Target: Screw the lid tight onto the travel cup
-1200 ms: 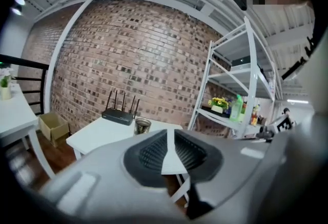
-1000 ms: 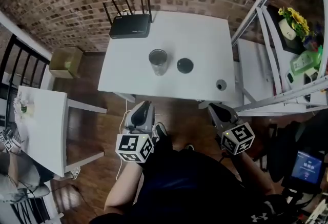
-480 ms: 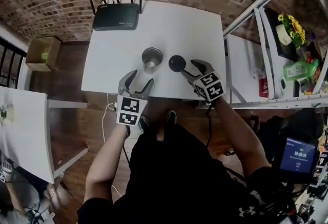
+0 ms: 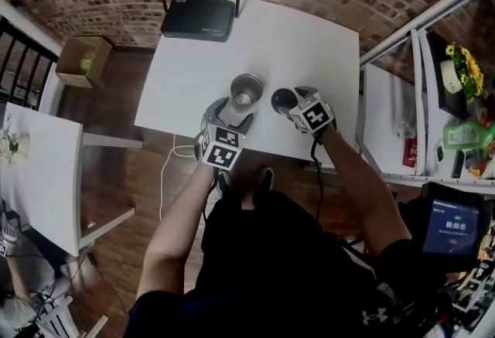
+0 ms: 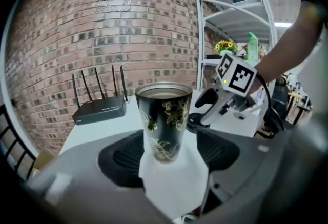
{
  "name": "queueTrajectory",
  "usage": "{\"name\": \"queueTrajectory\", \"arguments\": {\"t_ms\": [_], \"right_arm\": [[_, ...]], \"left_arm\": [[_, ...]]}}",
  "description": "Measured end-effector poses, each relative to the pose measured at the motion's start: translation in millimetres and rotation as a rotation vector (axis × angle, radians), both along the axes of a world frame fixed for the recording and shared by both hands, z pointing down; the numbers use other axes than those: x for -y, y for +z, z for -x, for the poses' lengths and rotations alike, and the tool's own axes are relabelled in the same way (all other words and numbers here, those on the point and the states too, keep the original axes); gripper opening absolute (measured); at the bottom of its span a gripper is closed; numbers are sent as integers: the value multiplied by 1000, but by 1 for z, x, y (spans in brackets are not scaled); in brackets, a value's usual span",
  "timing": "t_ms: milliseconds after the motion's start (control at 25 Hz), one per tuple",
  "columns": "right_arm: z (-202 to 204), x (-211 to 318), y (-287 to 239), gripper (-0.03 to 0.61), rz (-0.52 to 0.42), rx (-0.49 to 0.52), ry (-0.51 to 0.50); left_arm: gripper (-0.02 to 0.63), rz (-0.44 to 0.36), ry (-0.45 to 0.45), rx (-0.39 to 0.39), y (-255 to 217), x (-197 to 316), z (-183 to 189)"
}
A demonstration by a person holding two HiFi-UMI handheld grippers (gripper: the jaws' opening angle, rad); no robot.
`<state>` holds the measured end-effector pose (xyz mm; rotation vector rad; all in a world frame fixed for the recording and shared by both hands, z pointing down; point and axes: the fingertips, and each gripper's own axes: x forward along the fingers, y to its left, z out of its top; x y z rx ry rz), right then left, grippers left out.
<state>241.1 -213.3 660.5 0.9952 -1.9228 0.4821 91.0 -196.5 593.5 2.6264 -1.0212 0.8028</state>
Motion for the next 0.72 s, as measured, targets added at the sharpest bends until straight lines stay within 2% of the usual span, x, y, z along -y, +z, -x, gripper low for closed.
{"name": "queueTrajectory", "arguments": {"t_ms": [120, 400, 720], "right_arm": [[1, 1, 9, 355, 38, 8, -3], [-2, -4, 29, 365, 119, -42, -28], [0, -1, 31, 354, 137, -59, -98]], "left_arm": [[327, 15, -5, 9, 4, 5, -3], [329, 32, -17, 23, 10, 8, -3], [328, 73, -21, 2, 10, -3, 4]]}}
